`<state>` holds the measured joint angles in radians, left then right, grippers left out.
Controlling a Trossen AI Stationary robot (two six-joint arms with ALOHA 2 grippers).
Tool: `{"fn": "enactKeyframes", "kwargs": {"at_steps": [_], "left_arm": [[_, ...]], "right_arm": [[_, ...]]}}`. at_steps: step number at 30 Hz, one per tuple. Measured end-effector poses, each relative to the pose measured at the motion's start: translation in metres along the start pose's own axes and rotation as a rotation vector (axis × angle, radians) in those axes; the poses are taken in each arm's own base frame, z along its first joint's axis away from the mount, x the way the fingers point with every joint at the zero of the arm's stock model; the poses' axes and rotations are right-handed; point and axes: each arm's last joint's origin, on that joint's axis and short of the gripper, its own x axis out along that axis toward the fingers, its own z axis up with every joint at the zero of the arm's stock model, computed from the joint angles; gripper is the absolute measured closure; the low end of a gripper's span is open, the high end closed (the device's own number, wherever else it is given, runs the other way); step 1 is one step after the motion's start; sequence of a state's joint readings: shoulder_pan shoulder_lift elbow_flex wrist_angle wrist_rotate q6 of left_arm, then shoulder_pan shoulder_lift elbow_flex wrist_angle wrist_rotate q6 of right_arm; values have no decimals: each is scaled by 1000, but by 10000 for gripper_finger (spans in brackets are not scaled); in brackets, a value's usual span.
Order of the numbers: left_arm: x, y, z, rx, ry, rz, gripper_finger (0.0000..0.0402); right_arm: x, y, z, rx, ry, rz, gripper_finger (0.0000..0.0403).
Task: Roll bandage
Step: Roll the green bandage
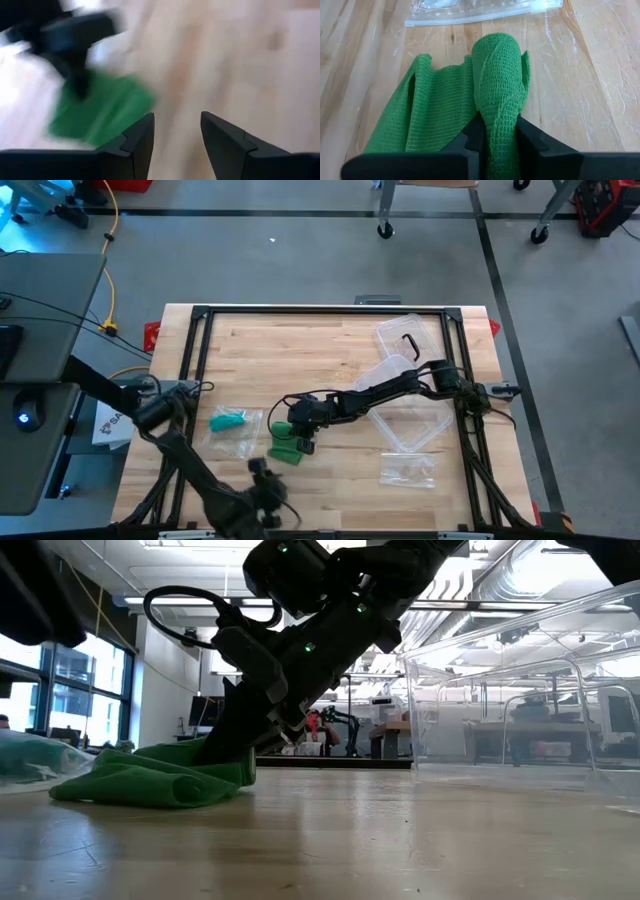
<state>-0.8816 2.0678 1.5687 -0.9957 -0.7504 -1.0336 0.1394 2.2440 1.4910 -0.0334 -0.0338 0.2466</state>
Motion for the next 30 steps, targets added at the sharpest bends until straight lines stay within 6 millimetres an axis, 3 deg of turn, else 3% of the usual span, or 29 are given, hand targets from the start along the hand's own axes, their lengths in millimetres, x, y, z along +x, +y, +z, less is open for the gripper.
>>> {"fn": "enactKeyframes", "kwargs": {"at_steps": [3,6,13,15,17,20,27,30], "left_arm": [[5,25,-8,-50,4,44,253],[29,49,-17,-75,47,37,277],[74,84,-38,-195,120,-151,339],[77,82,-40,-182,122,-257,353],[68,67,-35,-152,73,-418,365],[52,53,-33,-111,28,-504,378],[36,43,-40,-172,-32,-481,397],[28,44,-34,-205,-136,-401,401]], "right_arm": [[0,0,0,0,0,0,351],[0,-1,0,1,0,0,351],[0,-1,-2,-9,26,-7,351],[0,-2,-3,-9,32,-8,351],[0,-2,-3,-9,33,-9,351],[0,-3,-2,-14,33,-11,351],[0,-7,0,-9,20,-9,351],[0,-7,0,-9,20,-9,351]]}}
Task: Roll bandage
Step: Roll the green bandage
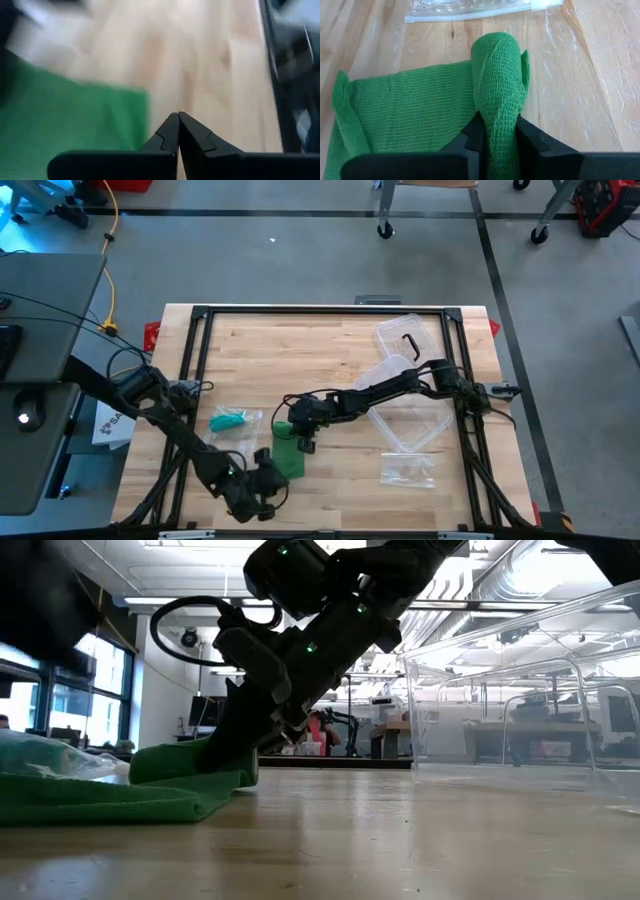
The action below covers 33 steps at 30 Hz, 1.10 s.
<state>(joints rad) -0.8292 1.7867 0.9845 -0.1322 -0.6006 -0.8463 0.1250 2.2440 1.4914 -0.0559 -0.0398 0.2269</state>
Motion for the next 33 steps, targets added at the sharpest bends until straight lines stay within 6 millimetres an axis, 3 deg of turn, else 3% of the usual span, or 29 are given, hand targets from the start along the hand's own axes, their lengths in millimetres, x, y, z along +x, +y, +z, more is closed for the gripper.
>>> {"fn": "enactKeyframes", "kwargs": {"at_steps": [3,5,8,13,17,20,23,28,33], "left_arm": [[-2,11,14,-96,-41,140,401],[7,26,11,-121,54,203,401],[25,33,4,-95,159,153,401],[37,13,0,-44,163,-16,401],[27,-12,4,-9,105,-115,401],[20,-21,4,15,65,-87,401],[7,-26,19,-16,-19,8,402],[15,7,13,-141,173,222,399],[30,19,3,-214,240,104,366]], "right_arm": [[0,0,0,0,-1,0,351],[0,0,0,0,-2,-1,351],[0,0,0,0,-1,-1,351],[0,0,0,1,4,-2,351],[0,0,0,-1,1,-2,351],[0,0,0,-3,-1,-1,351],[0,-1,0,-2,-3,-1,351],[0,-1,0,-1,-5,-1,351],[0,-1,1,1,-4,2,351]]}}
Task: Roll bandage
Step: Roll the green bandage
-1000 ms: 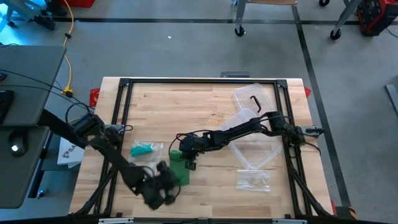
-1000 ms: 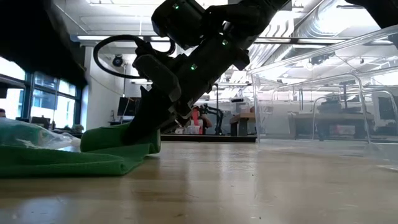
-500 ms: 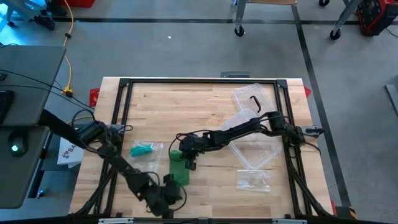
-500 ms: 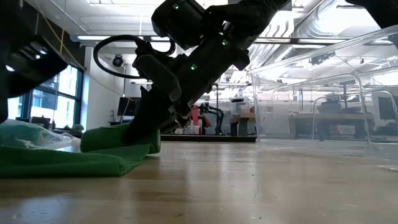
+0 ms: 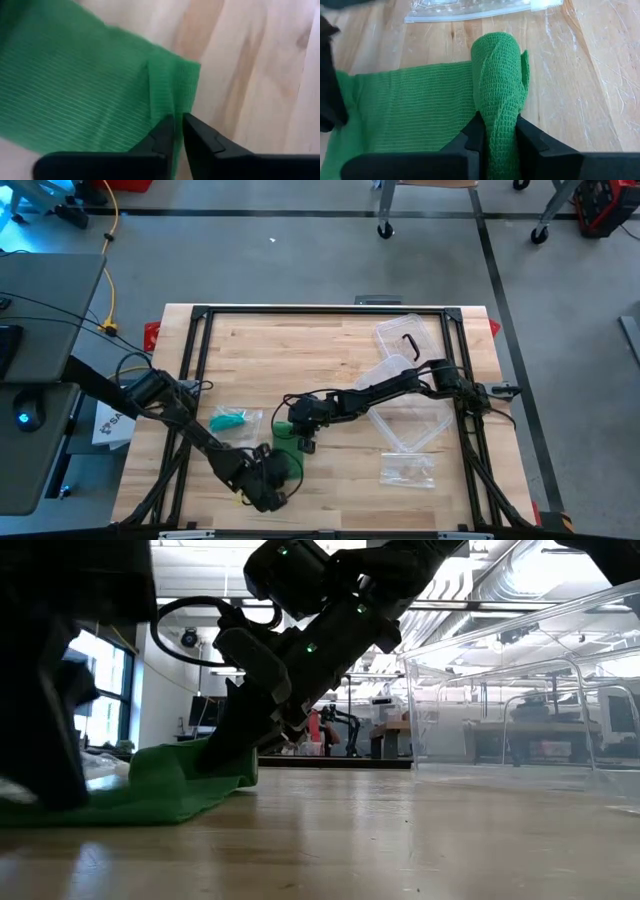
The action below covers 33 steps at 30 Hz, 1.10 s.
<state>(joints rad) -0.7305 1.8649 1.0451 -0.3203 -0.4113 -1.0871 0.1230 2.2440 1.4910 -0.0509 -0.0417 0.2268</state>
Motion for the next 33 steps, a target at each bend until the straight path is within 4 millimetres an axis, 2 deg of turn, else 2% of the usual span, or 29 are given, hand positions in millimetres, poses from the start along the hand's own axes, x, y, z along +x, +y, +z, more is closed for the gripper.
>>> {"fn": "enactKeyframes", "kwargs": {"at_steps": [4,7,10,14,19,21,26,33], "left_arm": [[7,3,-3,-43,-8,-80,332],[7,3,-4,-41,-10,-83,325],[5,0,-6,3,-42,-85,342],[-2,-10,-2,68,-66,-97,391],[-12,-21,5,147,-87,-63,399],[-16,-20,7,118,-82,-11,399],[-11,-9,9,27,-22,49,374],[0,-2,11,-8,-24,1,297]], "right_arm": [[0,1,0,0,0,1,351],[0,1,0,-1,-1,0,351],[0,1,0,-1,0,1,351],[0,1,0,-1,-1,1,351],[0,1,0,-1,-1,1,351],[0,1,0,-1,-1,1,351],[0,1,0,-1,-2,1,351],[0,1,0,-2,-4,2,351]]}}
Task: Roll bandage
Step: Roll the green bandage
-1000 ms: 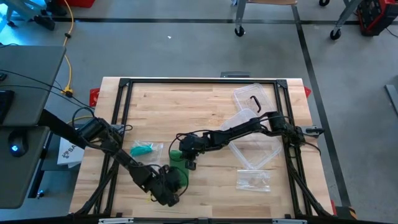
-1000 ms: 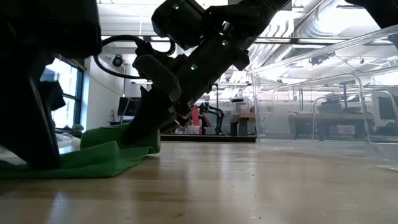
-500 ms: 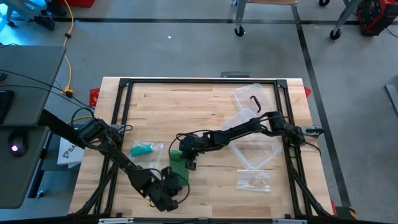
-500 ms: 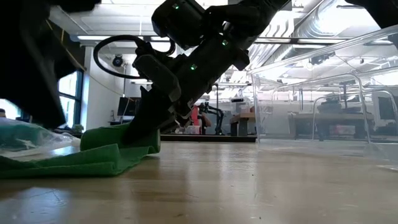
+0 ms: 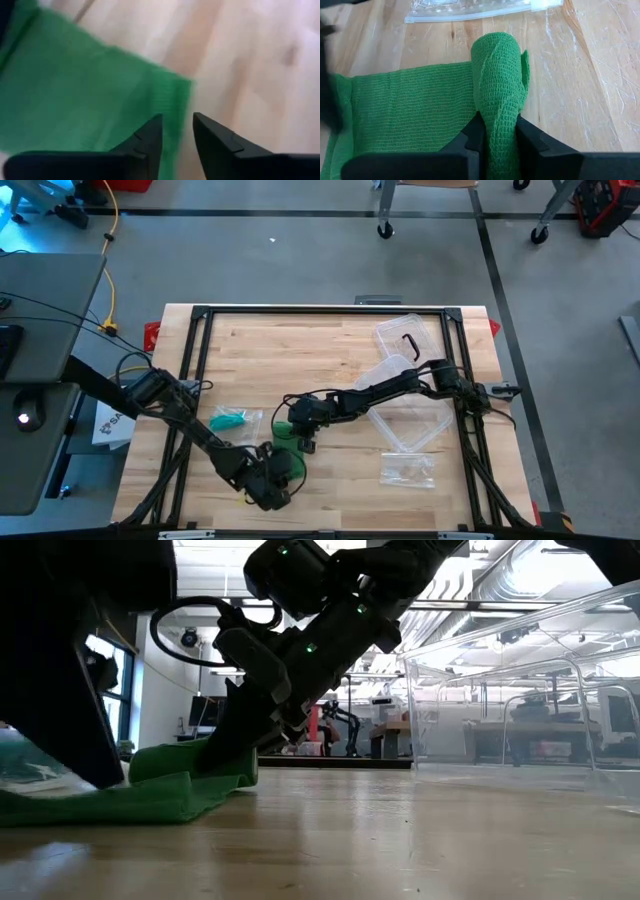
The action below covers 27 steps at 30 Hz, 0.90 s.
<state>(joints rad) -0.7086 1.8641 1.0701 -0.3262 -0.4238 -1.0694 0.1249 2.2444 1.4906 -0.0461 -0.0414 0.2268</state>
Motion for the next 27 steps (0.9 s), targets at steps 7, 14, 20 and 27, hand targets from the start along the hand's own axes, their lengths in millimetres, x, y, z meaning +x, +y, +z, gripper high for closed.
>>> {"fn": "enactKeyframes", "kwargs": {"at_steps": [7,14,20,27], "left_arm": [[4,7,1,-9,-3,44,291],[4,6,1,19,2,29,352],[2,5,-1,78,6,23,397],[-5,-5,-2,154,-3,11,401]], "right_arm": [[0,0,0,0,-1,0,351],[0,0,0,-2,-1,0,351],[0,0,0,-3,0,0,351],[0,0,0,-3,1,0,351]]}}
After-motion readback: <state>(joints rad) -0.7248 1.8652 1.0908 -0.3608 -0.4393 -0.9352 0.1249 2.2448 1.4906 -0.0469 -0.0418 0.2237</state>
